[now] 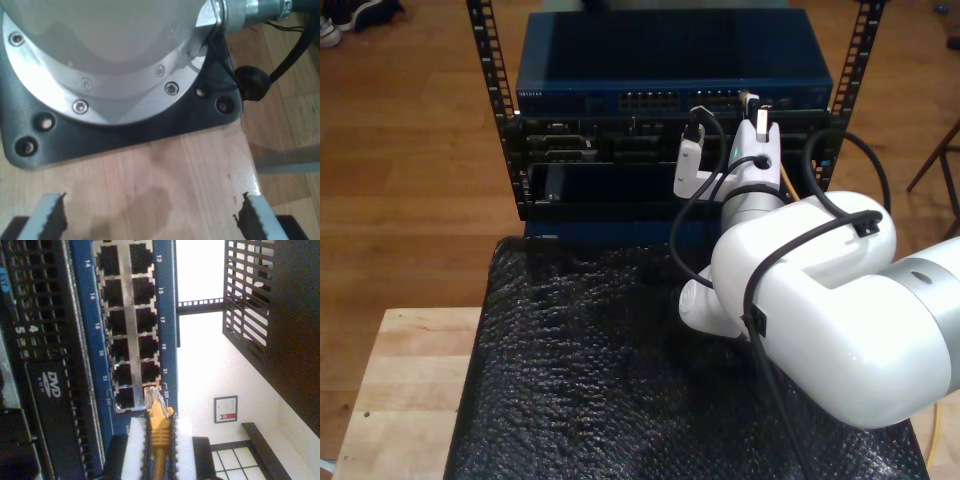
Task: Grab the cable and plug it in
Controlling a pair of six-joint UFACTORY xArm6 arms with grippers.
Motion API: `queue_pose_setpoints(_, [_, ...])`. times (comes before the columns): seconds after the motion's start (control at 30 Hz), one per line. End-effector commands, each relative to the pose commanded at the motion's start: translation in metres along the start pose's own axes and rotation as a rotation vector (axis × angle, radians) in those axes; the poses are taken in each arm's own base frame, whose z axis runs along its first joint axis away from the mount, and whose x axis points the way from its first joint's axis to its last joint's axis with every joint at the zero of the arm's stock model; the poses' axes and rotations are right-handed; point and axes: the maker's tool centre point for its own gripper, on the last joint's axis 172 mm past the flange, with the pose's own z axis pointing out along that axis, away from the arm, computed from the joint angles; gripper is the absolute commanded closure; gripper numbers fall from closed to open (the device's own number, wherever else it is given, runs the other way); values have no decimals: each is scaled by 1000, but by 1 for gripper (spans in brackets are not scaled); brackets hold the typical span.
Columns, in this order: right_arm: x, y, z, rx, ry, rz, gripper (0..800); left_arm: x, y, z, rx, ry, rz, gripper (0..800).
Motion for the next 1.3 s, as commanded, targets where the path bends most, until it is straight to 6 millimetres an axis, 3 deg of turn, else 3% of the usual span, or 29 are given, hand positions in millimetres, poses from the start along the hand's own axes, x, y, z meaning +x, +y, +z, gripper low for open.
queue_pose_setpoints(0.4, [3, 7, 2, -12, 2, 7, 800, 0, 0, 0, 0, 0, 0, 1])
queue_pose_setpoints(1.3, [10, -3, 4, 23, 16, 3, 800, 0, 0, 0, 0, 0, 0, 1])
